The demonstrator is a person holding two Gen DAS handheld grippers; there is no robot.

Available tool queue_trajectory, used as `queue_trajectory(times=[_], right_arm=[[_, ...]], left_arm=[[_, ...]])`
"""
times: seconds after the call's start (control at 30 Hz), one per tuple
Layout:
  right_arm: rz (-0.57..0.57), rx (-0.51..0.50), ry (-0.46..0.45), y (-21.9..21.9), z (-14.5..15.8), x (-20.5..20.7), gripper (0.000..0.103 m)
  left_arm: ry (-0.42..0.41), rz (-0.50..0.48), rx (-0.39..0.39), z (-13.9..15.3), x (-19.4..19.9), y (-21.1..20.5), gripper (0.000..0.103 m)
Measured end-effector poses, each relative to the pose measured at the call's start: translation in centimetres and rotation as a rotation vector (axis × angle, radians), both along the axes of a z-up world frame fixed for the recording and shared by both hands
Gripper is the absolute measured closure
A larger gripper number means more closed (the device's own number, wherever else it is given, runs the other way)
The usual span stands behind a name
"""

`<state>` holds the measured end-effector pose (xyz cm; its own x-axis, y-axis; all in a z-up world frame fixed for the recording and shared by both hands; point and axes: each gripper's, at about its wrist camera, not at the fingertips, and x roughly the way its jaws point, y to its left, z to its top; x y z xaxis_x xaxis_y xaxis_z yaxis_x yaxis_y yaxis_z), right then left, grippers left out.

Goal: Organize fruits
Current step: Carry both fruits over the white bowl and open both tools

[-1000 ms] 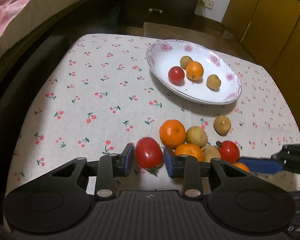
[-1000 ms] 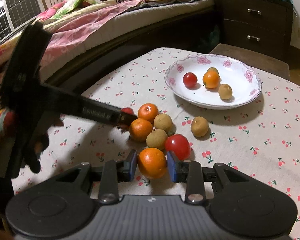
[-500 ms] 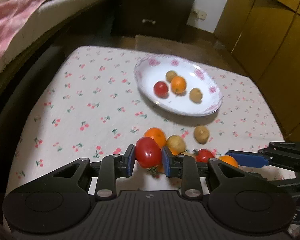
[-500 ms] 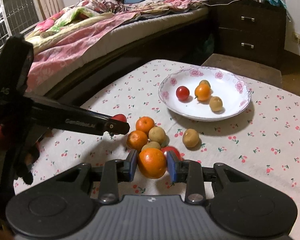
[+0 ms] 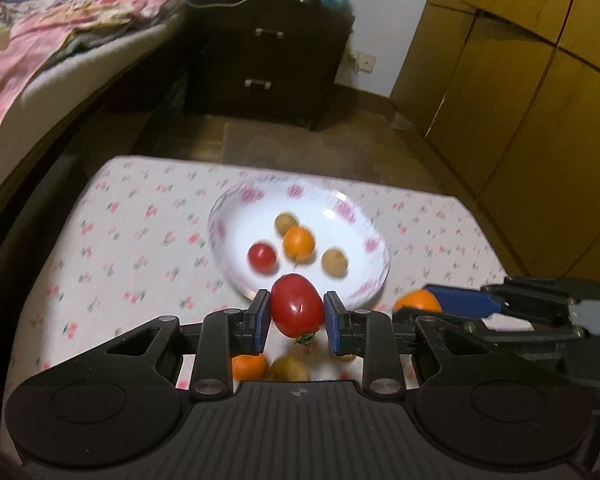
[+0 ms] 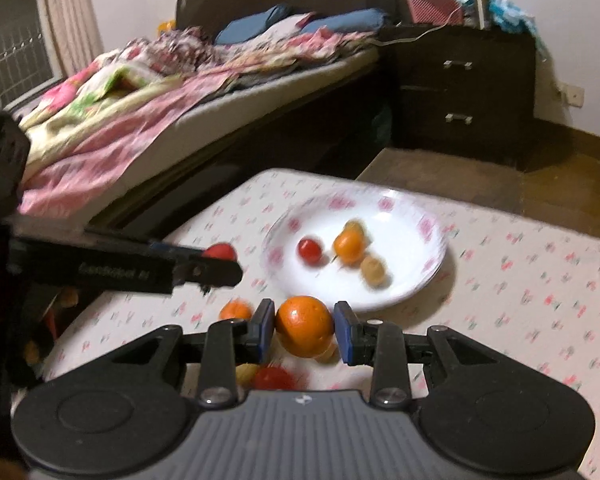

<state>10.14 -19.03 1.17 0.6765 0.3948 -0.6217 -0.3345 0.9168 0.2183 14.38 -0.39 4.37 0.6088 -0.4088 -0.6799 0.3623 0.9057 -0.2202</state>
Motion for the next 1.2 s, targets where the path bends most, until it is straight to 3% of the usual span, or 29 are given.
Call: queue_trajectory(times=[0.2,0.47,0.8,1.2], right_arm=[[-0.046,-0.012,-0.038,-1.2,1.0,3.3,0.050],[-0.046,-0.064,-0.014,-1.2,-1.0,6.5,0.050],[-0.036,-0.083,0.014,-1.0,-3.1,8.0,0.050],[-0.030,-0.093,0.019,-0.8,-3.6,8.4,0.050]], left_arm=[[-0.041,-0.016,-0.001,0.8,2.6,-1.6,0.067],[-0.013,-0.032,0.018,-1.1,4.9,-3.3,0.067],[0.037,-0.024,0.047,-3.7,6.2,-3.6,0.067],[0.045,-0.023,0.054,-4.1,6.4,-3.6,0.067]])
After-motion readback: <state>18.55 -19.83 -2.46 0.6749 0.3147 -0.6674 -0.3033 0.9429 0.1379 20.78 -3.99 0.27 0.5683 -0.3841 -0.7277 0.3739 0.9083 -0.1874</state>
